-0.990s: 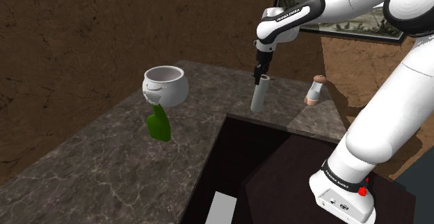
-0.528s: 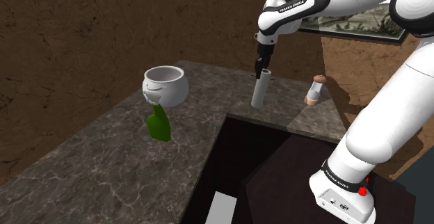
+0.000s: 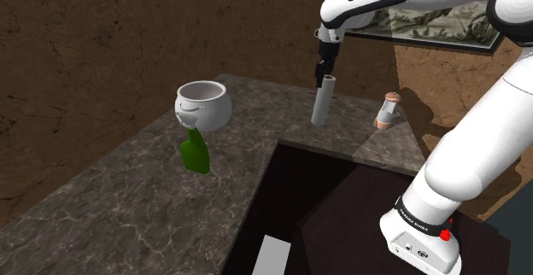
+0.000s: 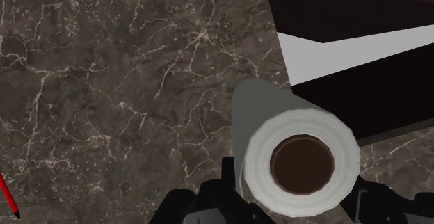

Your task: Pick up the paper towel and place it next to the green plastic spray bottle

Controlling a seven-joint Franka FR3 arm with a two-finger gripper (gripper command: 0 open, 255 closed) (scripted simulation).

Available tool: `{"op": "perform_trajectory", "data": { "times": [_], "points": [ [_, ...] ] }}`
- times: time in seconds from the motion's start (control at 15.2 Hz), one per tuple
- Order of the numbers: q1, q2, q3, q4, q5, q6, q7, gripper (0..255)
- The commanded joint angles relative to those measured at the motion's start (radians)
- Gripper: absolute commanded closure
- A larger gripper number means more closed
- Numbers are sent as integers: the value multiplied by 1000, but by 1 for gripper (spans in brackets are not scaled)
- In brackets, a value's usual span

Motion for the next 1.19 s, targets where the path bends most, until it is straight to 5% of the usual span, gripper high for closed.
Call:
{"op": "perform_trajectory", "data": {
  "times": [0.0,1.12],
  "points": [
    [-1,-5,0,23,-1,-28,0,255],
    [2,-10,3,246,-2,-256,5,255]
  ]
}}
